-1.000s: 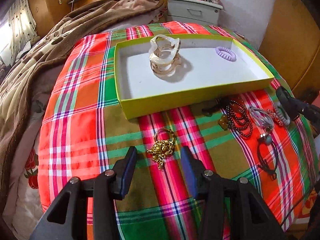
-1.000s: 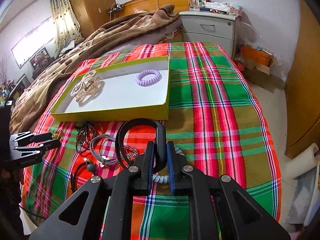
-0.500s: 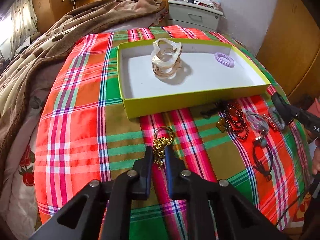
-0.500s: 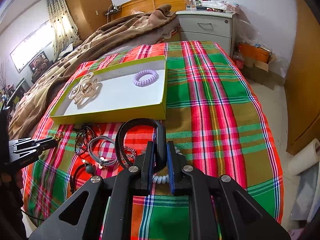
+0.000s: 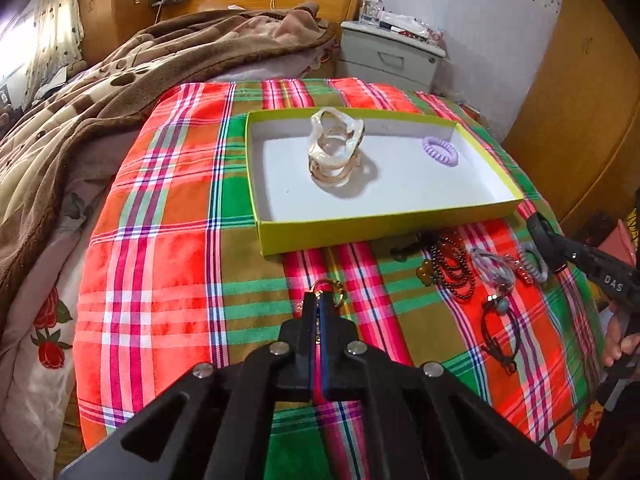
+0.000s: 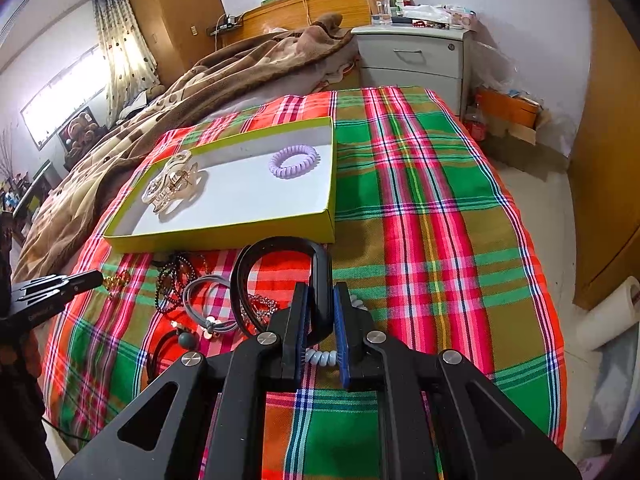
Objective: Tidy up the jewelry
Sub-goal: 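Grasp the gold chain with the left gripper, then lift the black band with the right gripper while the left gripper carries the gold chain to the box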
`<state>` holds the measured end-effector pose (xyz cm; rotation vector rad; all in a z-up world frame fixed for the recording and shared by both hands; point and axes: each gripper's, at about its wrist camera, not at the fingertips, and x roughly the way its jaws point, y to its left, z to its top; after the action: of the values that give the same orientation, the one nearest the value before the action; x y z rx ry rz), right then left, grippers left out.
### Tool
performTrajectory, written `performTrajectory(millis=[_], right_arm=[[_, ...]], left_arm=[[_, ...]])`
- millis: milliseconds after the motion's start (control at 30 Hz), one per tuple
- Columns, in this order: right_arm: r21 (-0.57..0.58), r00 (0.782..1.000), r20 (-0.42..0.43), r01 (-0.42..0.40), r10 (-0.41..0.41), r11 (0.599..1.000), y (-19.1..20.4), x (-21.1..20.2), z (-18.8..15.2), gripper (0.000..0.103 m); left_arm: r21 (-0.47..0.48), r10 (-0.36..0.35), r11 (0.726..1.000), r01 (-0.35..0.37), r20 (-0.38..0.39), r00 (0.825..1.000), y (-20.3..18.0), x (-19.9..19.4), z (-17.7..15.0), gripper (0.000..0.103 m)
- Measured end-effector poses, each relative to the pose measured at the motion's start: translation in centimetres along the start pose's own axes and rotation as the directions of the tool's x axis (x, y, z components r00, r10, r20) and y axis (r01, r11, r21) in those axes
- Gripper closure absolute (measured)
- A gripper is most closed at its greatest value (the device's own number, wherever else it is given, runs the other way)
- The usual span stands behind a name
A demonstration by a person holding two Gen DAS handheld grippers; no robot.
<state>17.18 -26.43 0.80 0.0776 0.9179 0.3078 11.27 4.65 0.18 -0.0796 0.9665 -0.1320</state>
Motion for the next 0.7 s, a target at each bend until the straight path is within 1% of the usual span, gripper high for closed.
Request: performTrajectory(millis=[367,467,533,600,633,700], right_arm=[[0.002,1.0,0.008,-0.003,0.003,1.0,0.1,-0.3,0.0,0.09],[0.003,1.0,0.009,-0.004,0.004,1.0,0.1,-0.3,0.0,0.09],[0.001,1.0,0.009,-0.002,0.002,1.0,0.1,-0.3,0.0,0.09],[0.003,1.0,0.012,-0.005,0.005,1.0,0.1,-0.4,0.0,0.09],[0.001,1.0,0.012,-0.007,0.007,1.0,0.2,-0.4,0.0,0.09],[-0.001,1.0,0.01,-0.007,0.007,1.0,0.2,-0.3,0.0,0.09]], left_arm=[[-0.016,-0.045,0.999,0.046,0.069,0.997,0.1,-2.1,1.0,0.102],[-0.019,-0.032,0.999,0.033,0.063,0.997,0.4,-2.0,1.0,0.102],[-0.025,-0.027,0.999,0.028,0.044,0.999,0.6,-1.6,0.7,0.102],[-0.019,-0.006,1.0,0.007,0.026,1.0,0.8,-0.9,0.3,0.101],[-0.018,0.001,1.0,-0.001,0.009,1.0,0.9,-0.6,0.0,0.099],[0.009,0.0,1.0,0.0,-0.002,1.0,0.6,-0.3,-0.5,0.087]])
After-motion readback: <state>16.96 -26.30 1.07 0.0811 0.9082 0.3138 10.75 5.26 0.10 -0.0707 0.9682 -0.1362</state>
